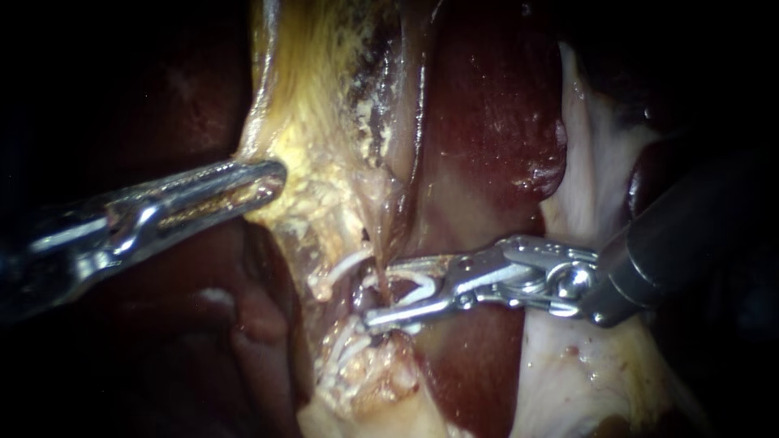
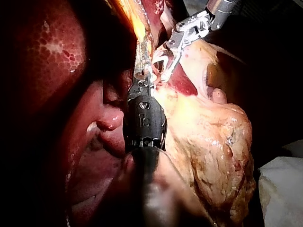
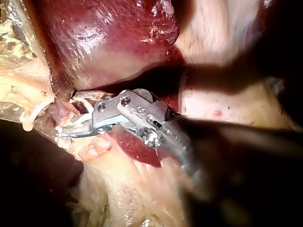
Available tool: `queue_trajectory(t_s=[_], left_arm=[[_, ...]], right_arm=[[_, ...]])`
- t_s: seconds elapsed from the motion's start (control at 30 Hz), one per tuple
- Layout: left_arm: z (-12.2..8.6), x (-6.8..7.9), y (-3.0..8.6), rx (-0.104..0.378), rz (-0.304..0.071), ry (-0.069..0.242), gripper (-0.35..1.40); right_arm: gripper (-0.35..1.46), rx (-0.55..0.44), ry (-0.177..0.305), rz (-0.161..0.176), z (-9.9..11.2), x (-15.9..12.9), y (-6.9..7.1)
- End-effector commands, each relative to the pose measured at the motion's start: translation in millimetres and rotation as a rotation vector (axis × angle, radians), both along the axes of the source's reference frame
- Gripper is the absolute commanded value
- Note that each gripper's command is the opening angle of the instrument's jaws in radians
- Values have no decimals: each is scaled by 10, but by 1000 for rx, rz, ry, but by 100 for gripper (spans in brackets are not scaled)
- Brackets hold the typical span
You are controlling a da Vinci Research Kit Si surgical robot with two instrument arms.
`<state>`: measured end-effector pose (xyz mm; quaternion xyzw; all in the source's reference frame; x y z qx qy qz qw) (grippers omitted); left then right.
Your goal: Clipping second clip right tube
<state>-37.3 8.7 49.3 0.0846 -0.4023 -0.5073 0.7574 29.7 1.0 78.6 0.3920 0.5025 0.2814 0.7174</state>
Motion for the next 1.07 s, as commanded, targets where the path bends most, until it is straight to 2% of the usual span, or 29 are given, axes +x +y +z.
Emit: queue_trajectory(t_s=[0.03, 0.27, 0.33, 0.4, 0.43, 0.47, 0.5, 0.6, 0.77, 1.07], left_arm=[[1, 0, 0, 0, 0, 0, -35], [0, -1, -1, 0, -1, 0, -35], [0, -1, -1, 0, -1, 1, -35], [0, -1, -1, 0, -1, 1, -35], [0, -1, -1, 0, -1, 1, -35], [0, -1, -1, 0, -1, 1, -35], [0, -1, -1, 0, -1, 1, -35], [0, -1, -1, 0, -1, 1, -35], [0, -1, -1, 0, -1, 1, -35], [0, -1, -1, 0, -1, 0, -35]], right_arm=[[47, 5, 0, -2, 0, 0, 0], [41, 16, 1, -4, 0, 5, -1], [32, 17, 4, -9, 0, 6, -1], [11, 17, 7, -14, -1, 4, -1], [-13, 30, 7, -16, -2, 2, -1], [-29, 35, 4, -13, -3, 0, 0], [-35, 39, -1, -5, -4, -2, 0], [-35, 59, -15, 8, -4, -5, 2], [-35, 62, -31, 0, -1, -5, 1], [-35, 77, -37, 6, -1, -5, 1]])
